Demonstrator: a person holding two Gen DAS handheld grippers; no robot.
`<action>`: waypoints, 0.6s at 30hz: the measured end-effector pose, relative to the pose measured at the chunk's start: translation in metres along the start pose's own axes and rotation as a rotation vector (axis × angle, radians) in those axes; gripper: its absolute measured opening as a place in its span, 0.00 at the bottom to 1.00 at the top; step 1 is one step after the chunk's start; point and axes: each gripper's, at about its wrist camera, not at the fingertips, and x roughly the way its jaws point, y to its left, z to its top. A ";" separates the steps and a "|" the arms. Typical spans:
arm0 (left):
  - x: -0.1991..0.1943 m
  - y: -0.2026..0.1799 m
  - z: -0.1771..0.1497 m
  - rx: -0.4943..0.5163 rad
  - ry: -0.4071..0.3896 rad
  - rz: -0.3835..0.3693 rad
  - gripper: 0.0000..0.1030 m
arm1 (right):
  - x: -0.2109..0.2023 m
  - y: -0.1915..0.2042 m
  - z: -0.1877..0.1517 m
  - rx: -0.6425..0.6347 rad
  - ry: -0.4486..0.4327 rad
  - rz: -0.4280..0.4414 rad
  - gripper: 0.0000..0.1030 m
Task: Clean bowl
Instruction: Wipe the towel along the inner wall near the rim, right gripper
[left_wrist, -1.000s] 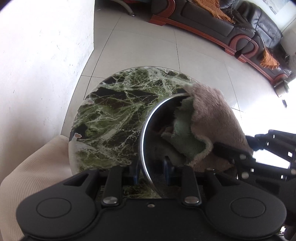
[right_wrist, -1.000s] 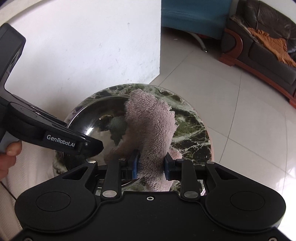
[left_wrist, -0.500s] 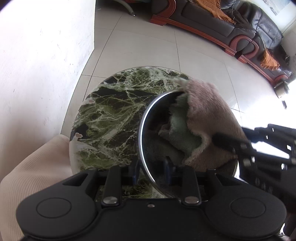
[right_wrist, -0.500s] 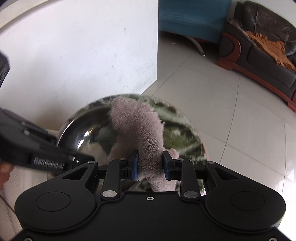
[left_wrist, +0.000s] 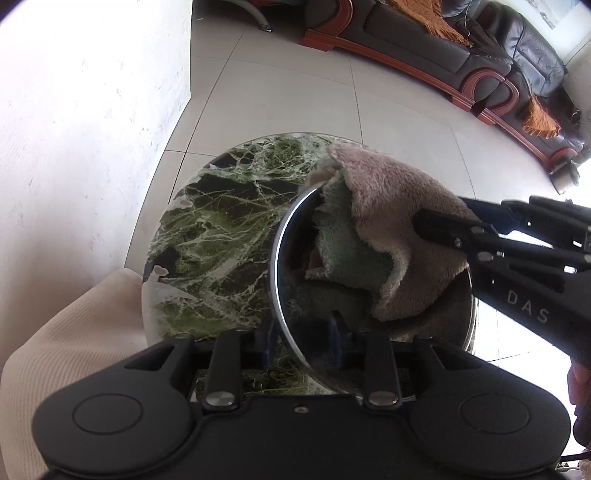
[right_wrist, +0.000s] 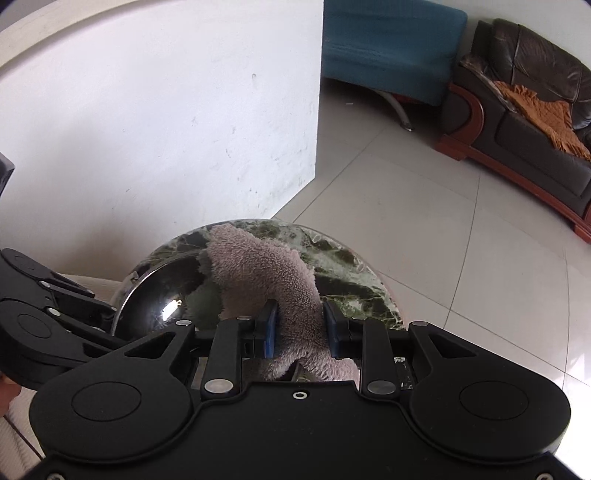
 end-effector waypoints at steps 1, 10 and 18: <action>0.000 0.000 0.000 0.000 0.000 0.000 0.27 | 0.000 -0.001 -0.004 0.004 0.007 0.000 0.25; -0.002 -0.001 0.000 0.007 -0.004 0.006 0.28 | -0.020 0.015 -0.028 -0.028 0.041 -0.006 0.25; -0.002 -0.001 0.000 0.009 -0.001 0.006 0.28 | -0.001 0.005 0.003 -0.012 0.002 0.003 0.25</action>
